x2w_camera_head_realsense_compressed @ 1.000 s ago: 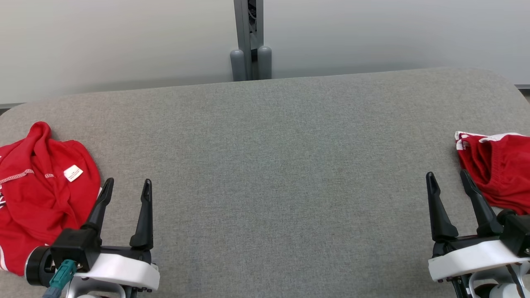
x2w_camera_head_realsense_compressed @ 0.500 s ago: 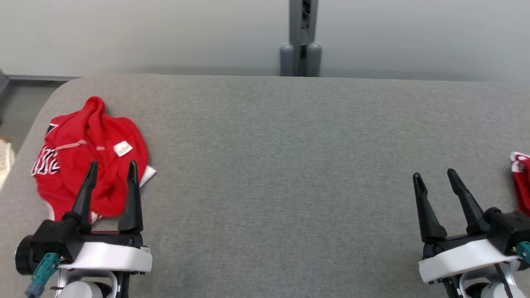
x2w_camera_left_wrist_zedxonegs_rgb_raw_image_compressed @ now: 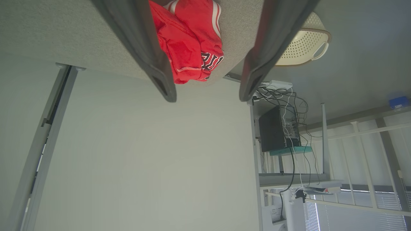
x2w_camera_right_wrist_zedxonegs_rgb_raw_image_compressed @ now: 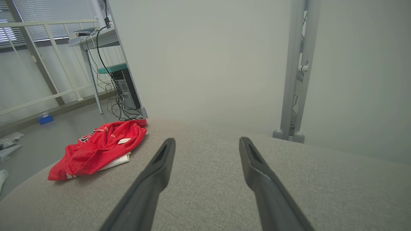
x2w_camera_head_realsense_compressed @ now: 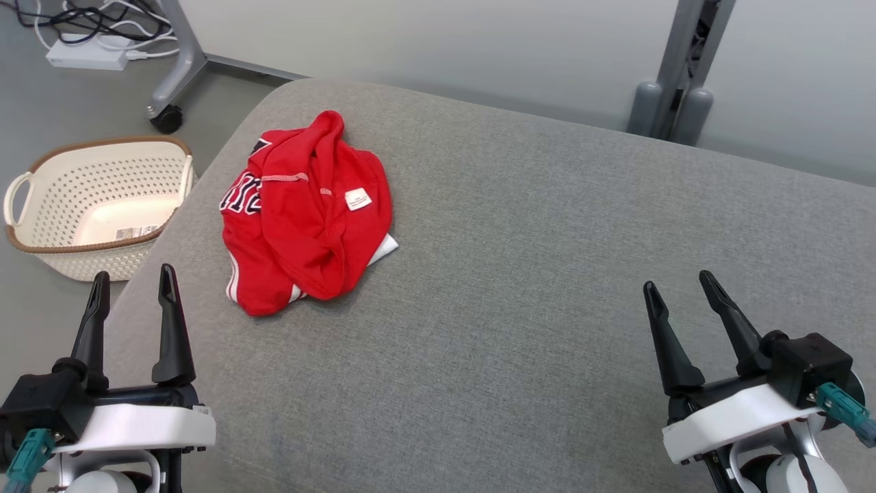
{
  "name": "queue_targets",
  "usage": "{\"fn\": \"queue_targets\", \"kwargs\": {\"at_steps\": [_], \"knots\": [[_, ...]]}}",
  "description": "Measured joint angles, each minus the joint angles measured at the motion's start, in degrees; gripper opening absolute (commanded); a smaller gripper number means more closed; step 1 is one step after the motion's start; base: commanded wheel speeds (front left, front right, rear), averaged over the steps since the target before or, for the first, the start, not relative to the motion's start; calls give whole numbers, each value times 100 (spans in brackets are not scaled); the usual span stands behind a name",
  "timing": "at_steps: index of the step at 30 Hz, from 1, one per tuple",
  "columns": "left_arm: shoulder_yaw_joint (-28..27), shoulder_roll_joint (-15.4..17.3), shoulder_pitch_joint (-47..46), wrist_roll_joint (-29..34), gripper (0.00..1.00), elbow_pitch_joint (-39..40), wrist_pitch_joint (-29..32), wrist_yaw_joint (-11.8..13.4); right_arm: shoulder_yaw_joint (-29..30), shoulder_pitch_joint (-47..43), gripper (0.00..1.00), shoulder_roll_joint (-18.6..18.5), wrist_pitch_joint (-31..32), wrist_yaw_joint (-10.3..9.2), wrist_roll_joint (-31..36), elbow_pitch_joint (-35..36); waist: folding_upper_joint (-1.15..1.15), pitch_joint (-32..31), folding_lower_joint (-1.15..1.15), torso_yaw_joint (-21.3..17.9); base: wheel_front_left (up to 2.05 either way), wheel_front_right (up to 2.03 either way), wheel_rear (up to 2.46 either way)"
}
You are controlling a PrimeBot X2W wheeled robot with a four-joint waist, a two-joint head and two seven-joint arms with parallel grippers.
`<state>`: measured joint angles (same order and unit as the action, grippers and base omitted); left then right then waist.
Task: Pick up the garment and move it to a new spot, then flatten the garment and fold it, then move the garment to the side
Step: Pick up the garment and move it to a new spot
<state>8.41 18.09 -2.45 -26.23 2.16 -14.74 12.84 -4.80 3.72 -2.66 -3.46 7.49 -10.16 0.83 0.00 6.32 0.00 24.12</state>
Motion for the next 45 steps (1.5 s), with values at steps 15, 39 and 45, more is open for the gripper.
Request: {"fn": "queue_targets", "kwargs": {"at_steps": [15, 39, 45], "knots": [[-94, -87, 68, 76, 100, -4, -9, -60, -207, 86, 100, 0, -8, 0, -69, -177, 0, 29, 0, 62, 0, 0, 0], [-252, 790, -2593, -286, 100, -1686, 1539, -849, -403, 465, 100, 1, -9, 0, -74, -179, 0, 703, 0, -763, 0, 0, 0], [-151, 457, -2869, -769, 100, -3598, 1806, -1289, -444, 626, 100, 2, -63, 0, -140, -220, 0, 1068, 0, -1103, 0, 0, 0]]}}
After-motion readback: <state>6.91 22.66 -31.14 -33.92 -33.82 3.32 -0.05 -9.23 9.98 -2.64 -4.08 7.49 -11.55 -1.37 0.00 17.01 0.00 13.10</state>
